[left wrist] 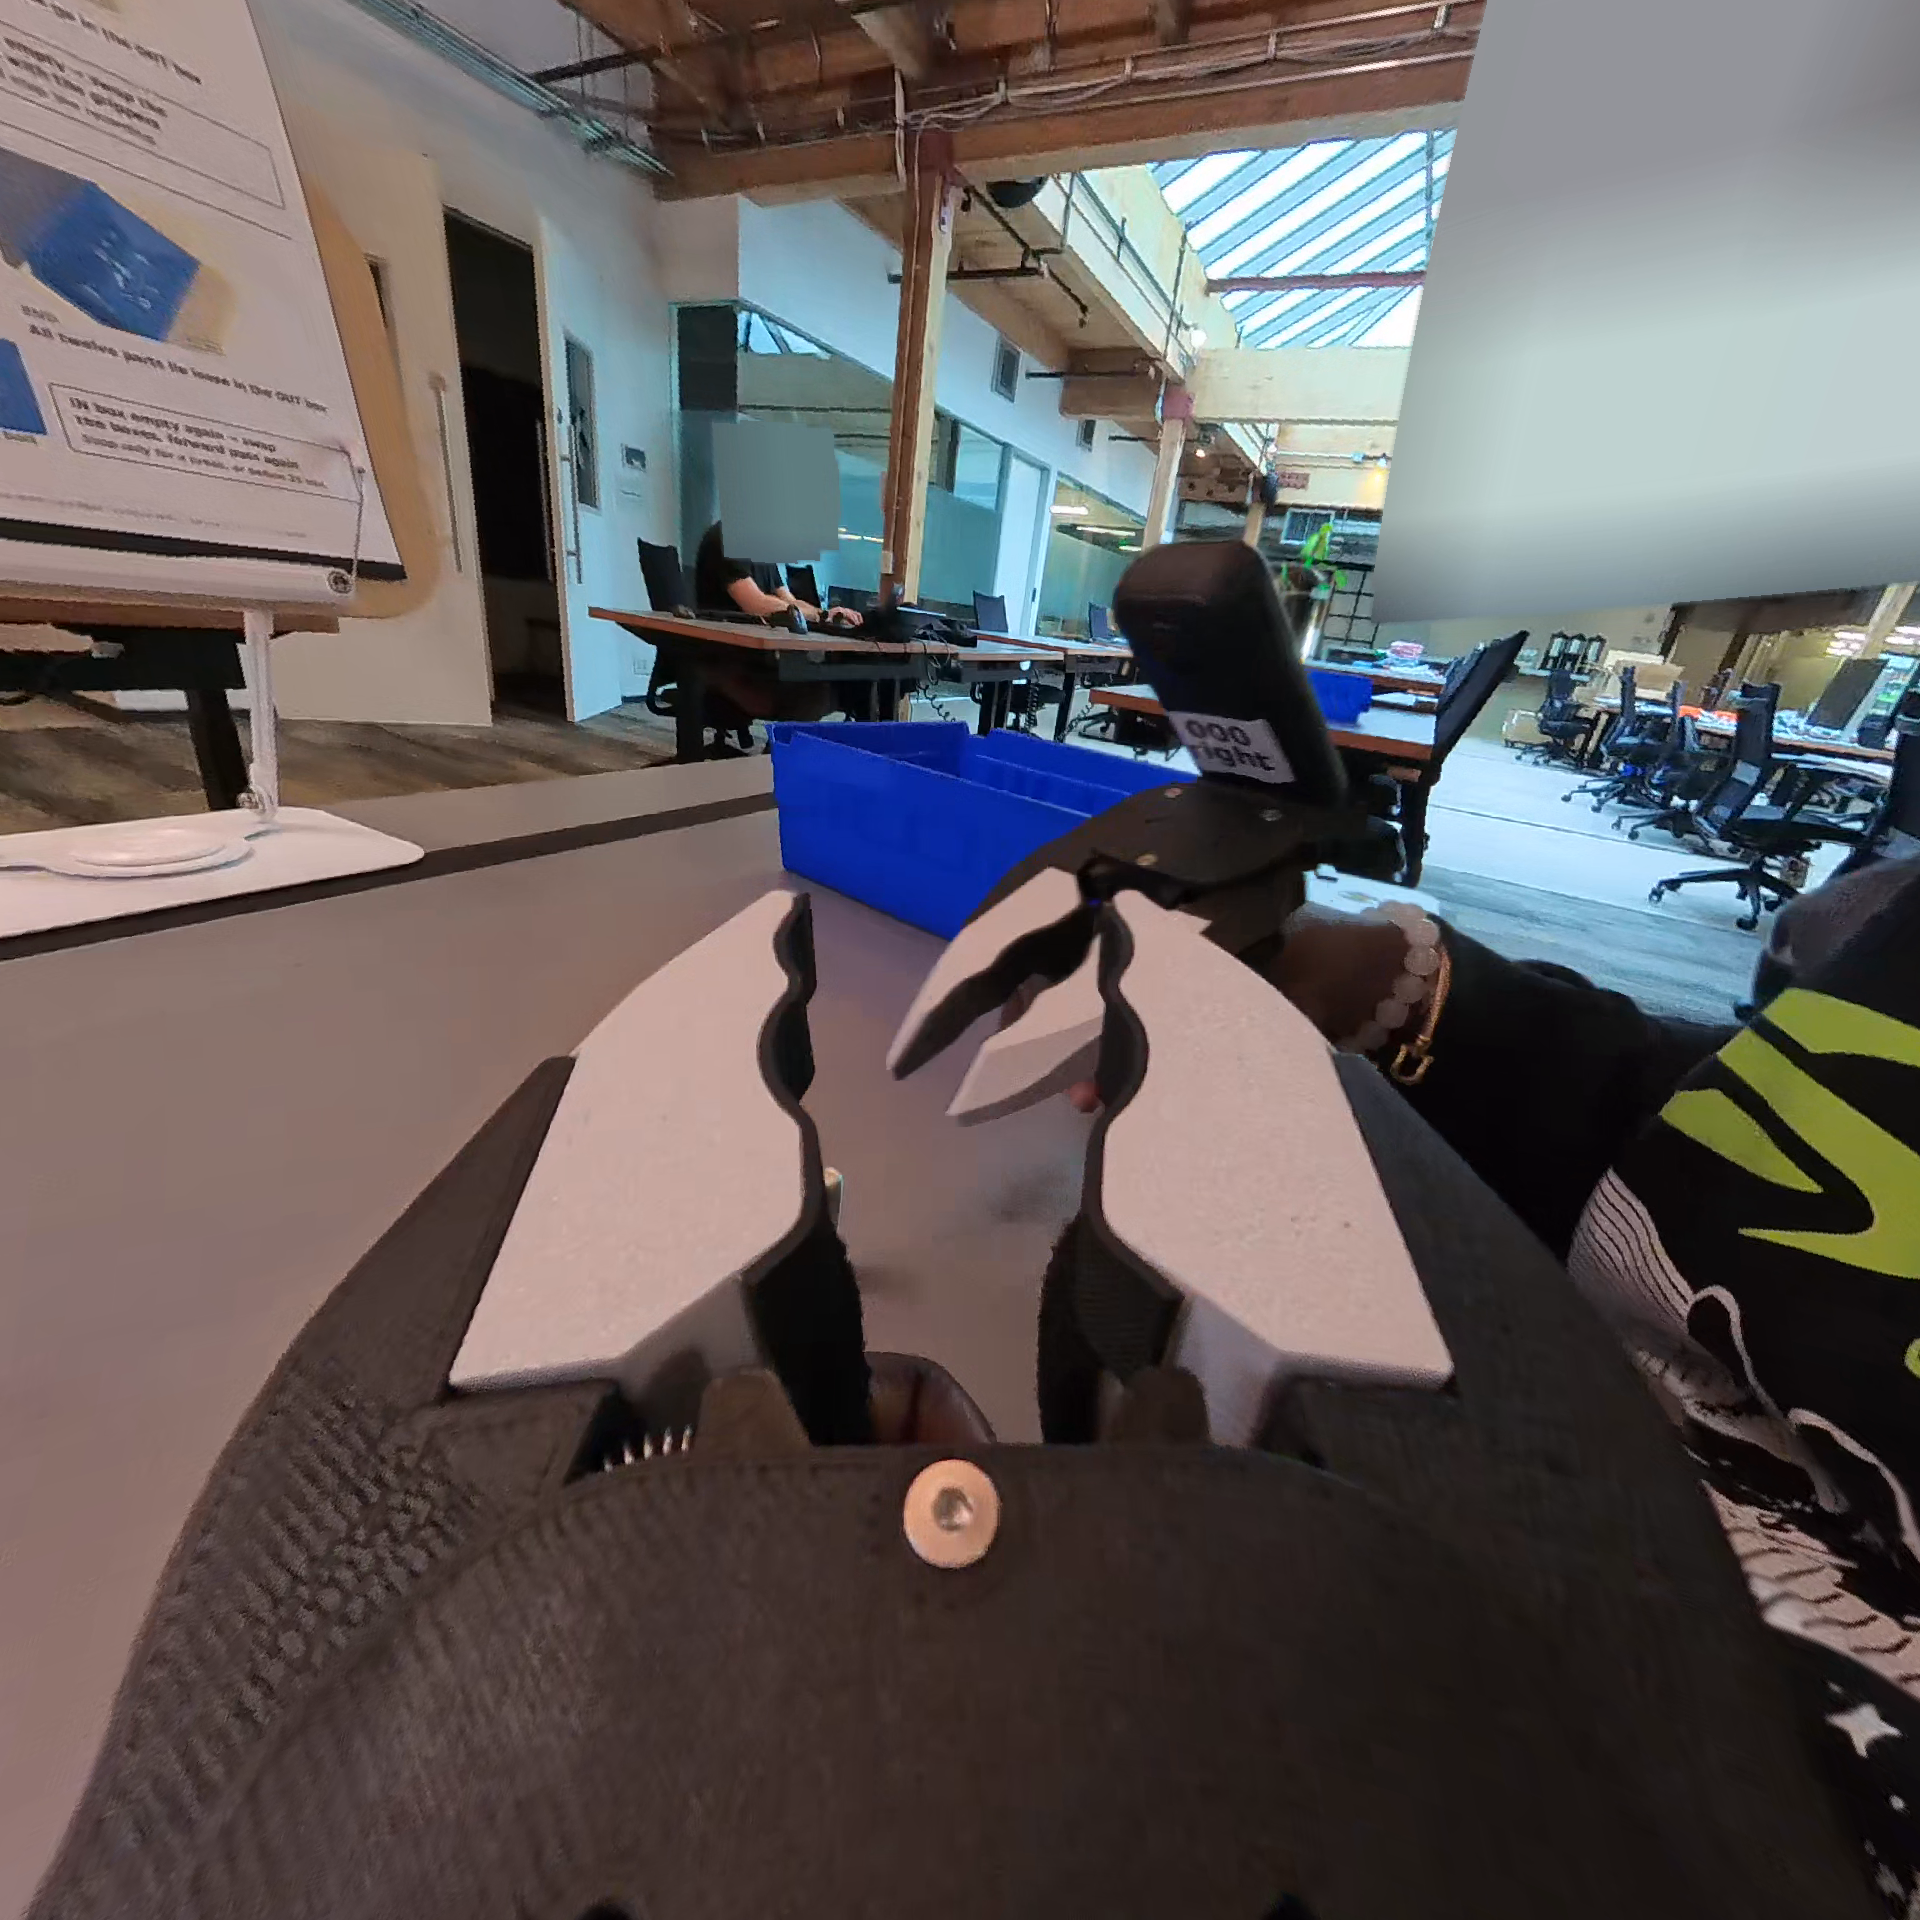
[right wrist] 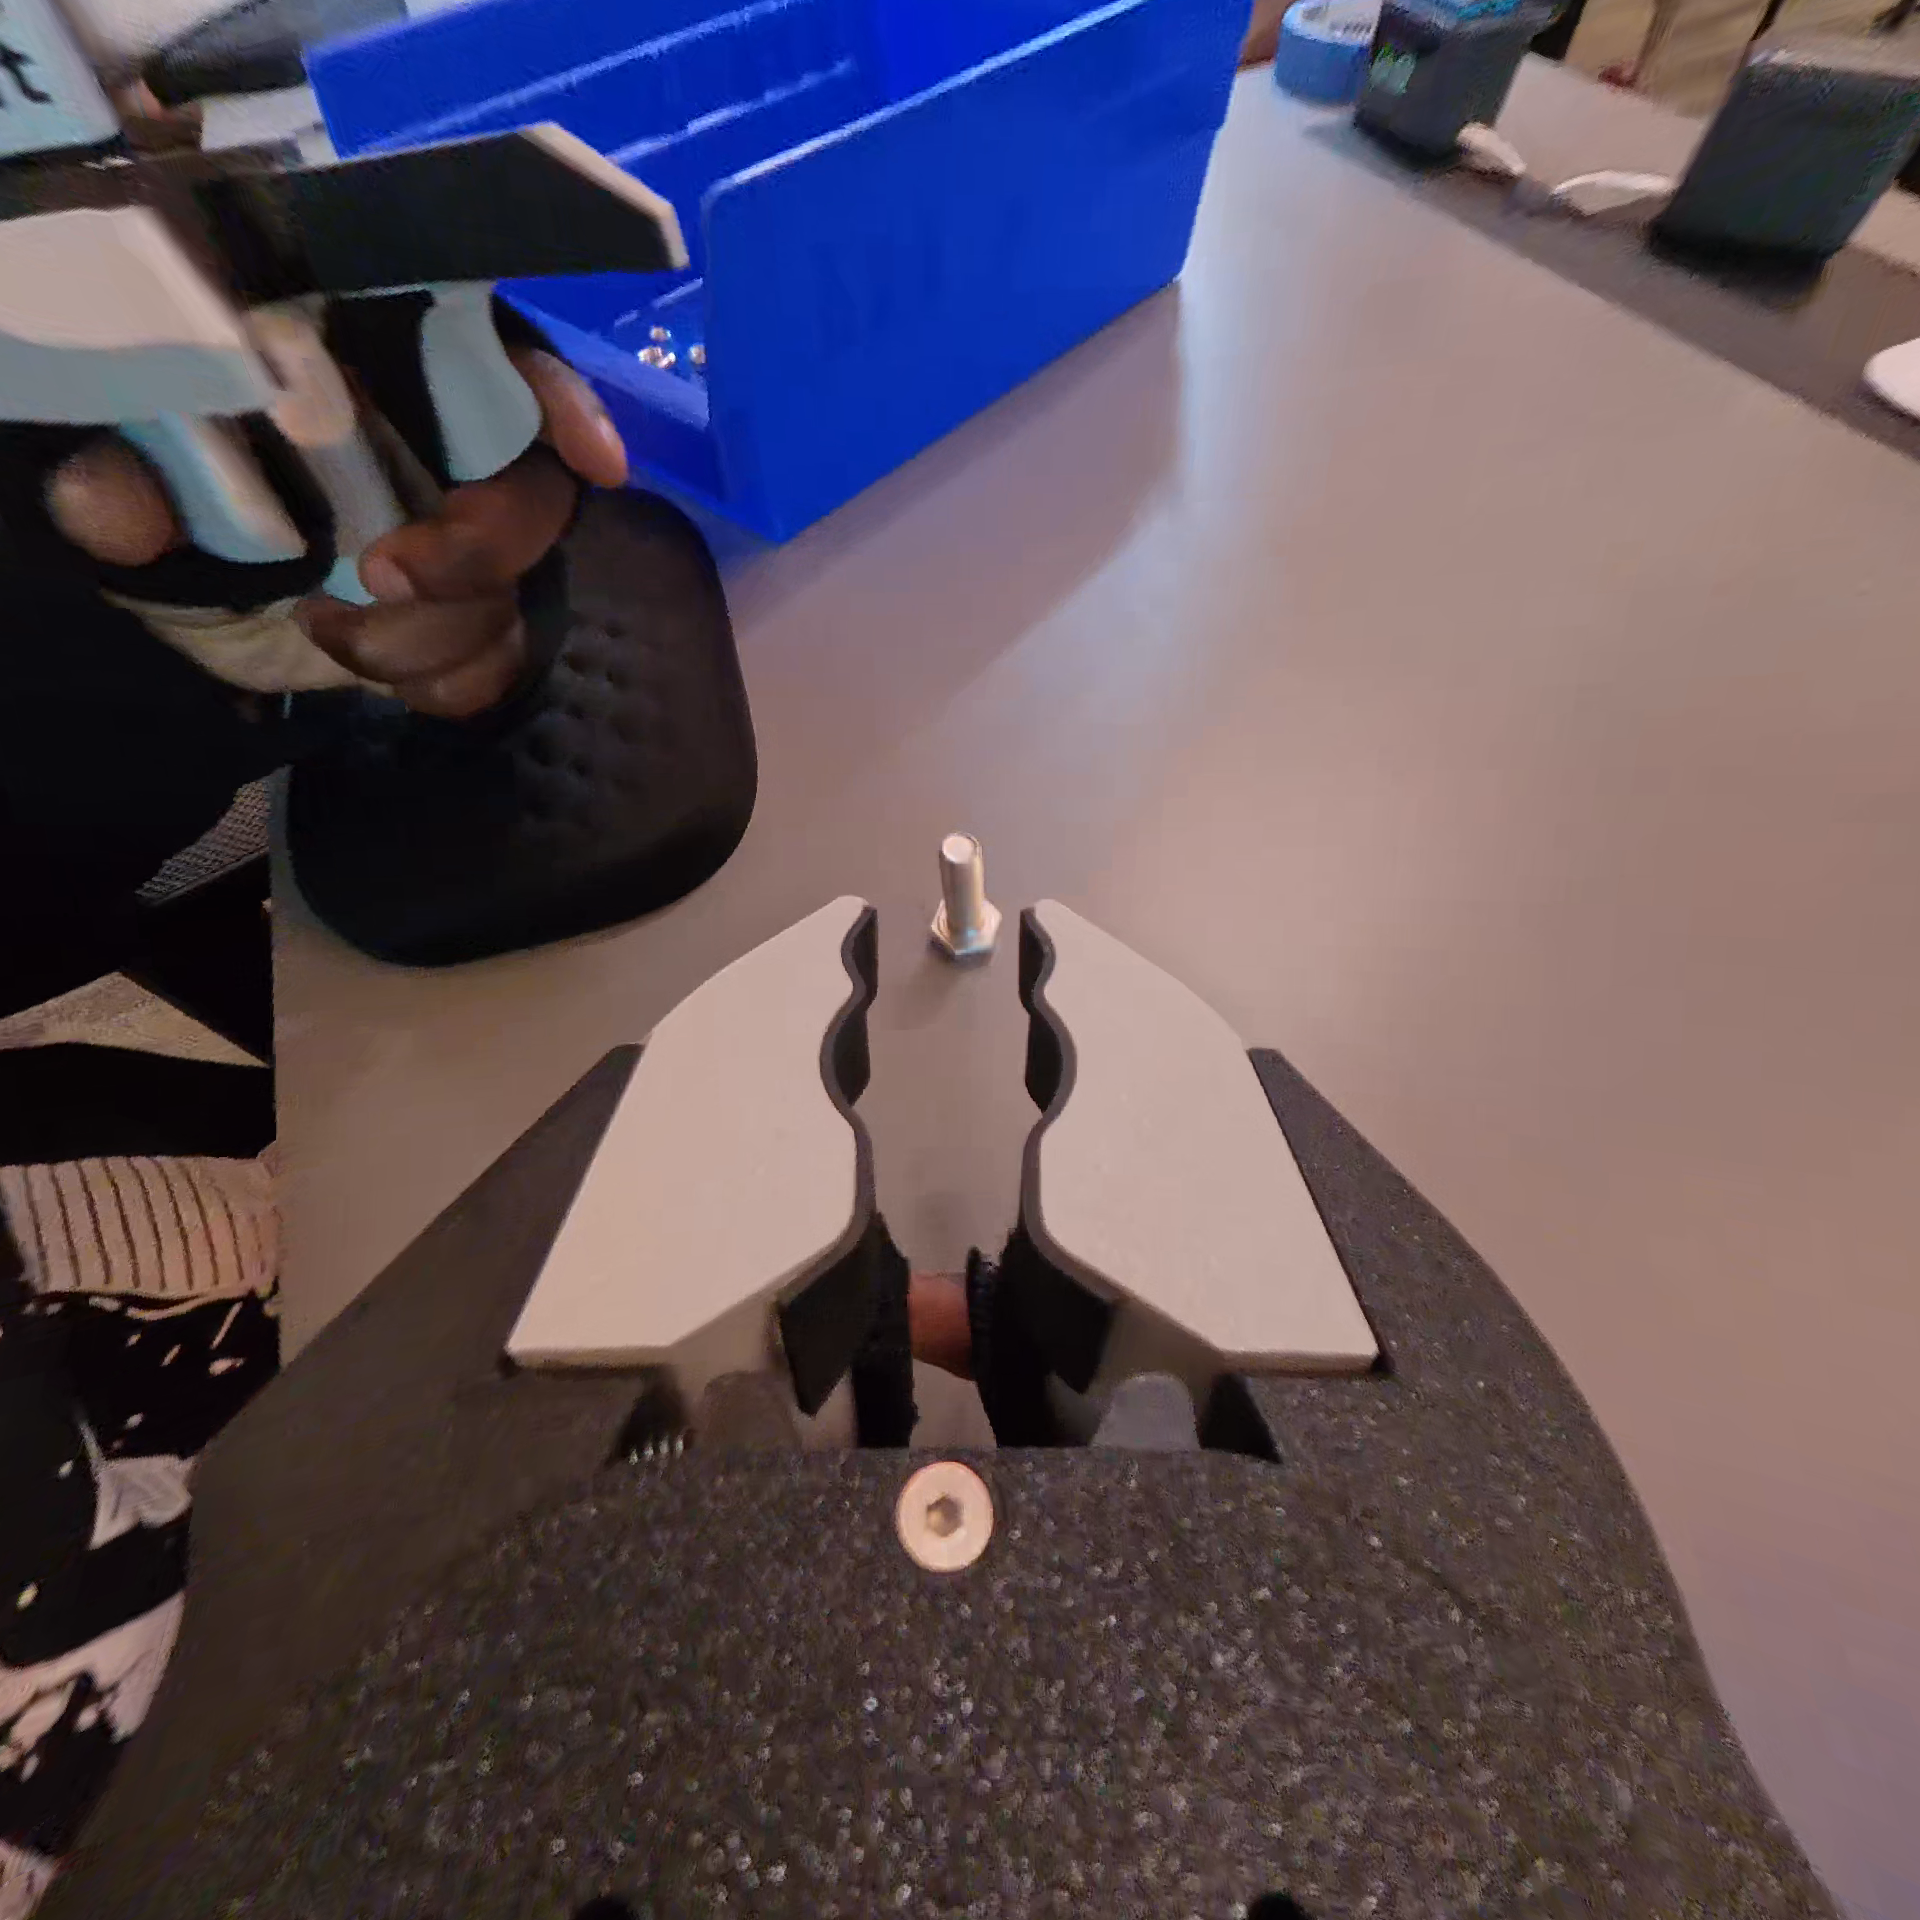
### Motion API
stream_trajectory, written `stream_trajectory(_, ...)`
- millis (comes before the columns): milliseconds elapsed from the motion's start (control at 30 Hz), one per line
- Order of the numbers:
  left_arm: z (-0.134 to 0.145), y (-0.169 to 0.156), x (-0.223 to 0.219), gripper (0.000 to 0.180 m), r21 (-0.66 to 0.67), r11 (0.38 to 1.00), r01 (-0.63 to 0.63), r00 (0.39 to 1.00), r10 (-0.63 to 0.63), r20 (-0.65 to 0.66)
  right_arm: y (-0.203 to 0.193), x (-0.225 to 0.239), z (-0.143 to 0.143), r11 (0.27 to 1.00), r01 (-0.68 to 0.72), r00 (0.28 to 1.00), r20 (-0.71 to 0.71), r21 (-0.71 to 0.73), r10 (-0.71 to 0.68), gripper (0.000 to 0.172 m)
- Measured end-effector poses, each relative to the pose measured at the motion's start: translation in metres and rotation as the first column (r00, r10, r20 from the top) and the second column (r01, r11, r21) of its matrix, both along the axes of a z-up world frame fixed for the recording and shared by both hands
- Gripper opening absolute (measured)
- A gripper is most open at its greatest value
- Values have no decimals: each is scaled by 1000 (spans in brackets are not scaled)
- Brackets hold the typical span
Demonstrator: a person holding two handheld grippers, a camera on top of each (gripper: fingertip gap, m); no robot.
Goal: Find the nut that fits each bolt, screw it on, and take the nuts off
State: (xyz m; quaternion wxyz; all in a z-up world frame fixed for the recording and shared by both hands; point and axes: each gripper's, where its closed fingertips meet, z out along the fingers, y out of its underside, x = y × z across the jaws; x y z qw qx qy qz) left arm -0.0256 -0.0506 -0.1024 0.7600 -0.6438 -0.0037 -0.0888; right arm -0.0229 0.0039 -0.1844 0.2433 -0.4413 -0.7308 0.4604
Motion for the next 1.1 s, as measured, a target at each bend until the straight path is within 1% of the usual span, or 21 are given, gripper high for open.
stream_trajectory(67,-3,-1,1,53,-10,1000,11,1000,-11,3,-10,-10,-10,999,-18,999,44,27,17,26)
stream_trajectory(200,-3,-3,3,53,1,1000,28,1000,-28,-3,-14,-26,-27,994,-5,995,96,112,-6,26)
stream_trajectory(233,-3,-3,3,53,0,1000,30,1000,-30,-1,-14,-29,-29,993,-3,995,104,121,-10,23)
stream_trajectory(267,-3,-3,3,53,-1,1000,30,1000,-30,0,-15,-30,-30,992,-3,994,107,126,-10,12)
stream_trajectory(300,-4,-3,2,53,-5,1000,23,1000,-23,-1,-14,-31,-30,992,0,994,106,127,-13,10)
stream_trajectory(367,-8,0,-1,53,-45,999,-13,1000,12,-23,-12,-29,-24,993,12,995,99,117,-24,10)
stream_trajectory(400,-11,2,-1,53,-77,996,-35,998,32,-47,-11,-27,-15,996,15,996,81,93,-22,10)
stream_trajectory(500,-23,15,-3,53,-177,974,-139,985,116,-131,-13,-19,23,1000,17,1000,27,-4,-16,10)
stream_trajectory(600,-26,24,-8,53,-199,936,-289,946,247,-210,-18,-9,60,998,19,999,-31,-64,-21,10)
stream_trajectory(700,-24,31,-13,52,-184,891,-415,894,362,-263,-24,-4,82,993,50,996,-65,-107,-58,10)
stream_trajectory(800,-23,32,-18,50,-156,835,-527,823,456,-338,-28,-3,89,987,97,991,-76,-125,-107,10)
stream_trajectory(867,-21,31,-22,47,-129,795,-592,767,507,-393,-29,-4,93,980,128,987,-82,-151,-141,10)
stream_trajectory(900,-21,31,-23,45,-123,783,-610,749,519,-412,-30,-4,94,976,138,985,-82,-167,-154,10)
stream_trajectory(1000,-21,33,-22,43,-115,763,-636,724,539,-431,-32,-6,95,967,161,980,-82,-199,-180,10)
stream_trajectory(1100,-17,34,-21,37,-89,743,-663,693,564,-449,-31,-7,96,959,179,976,-85,-221,-202,10)
